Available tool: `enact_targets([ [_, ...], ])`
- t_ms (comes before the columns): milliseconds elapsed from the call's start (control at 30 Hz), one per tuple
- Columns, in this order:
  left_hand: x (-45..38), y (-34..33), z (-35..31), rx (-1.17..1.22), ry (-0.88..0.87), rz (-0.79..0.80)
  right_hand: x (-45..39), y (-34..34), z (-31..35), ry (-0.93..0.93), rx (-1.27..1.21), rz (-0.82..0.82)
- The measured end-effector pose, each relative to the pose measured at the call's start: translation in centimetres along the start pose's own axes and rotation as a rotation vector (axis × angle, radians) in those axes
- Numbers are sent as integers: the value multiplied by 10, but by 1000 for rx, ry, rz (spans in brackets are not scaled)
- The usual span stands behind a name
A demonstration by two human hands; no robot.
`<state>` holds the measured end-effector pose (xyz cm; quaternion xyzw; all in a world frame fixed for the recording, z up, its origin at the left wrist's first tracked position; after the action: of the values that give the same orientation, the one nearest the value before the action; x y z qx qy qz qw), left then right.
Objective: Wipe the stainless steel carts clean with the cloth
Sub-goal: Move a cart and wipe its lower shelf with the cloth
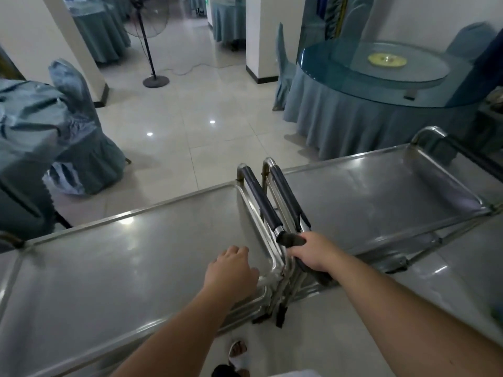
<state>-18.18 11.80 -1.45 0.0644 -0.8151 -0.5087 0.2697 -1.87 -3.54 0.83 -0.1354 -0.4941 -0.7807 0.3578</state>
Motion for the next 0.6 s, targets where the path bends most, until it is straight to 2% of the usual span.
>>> enact_targets([
  [167,-45,9,30,-10,-12,57,-40,33,4,-114,-90,-179],
  [400,-75,4,64,-12,75,130,-93,67,9,-243,-162,-415],
  [500,-79,0,71,-3,126,147,-111,69,20,-258,-151,-503],
  [600,-79,-4,72,-10,157,160,-121,46,27,-240,-128,-509],
])
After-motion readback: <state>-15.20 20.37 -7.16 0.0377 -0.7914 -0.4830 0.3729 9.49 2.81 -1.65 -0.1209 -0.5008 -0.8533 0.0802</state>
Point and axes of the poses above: each hand's wrist, its own x-axis away from the middle knuckle, its own y-axis out of the back of the hand, z = x × y, the point moved 6 cm from there along -x, towards the middle knuckle, and after that the axes turned 6 degrees about -y, right-handed, at the moved point
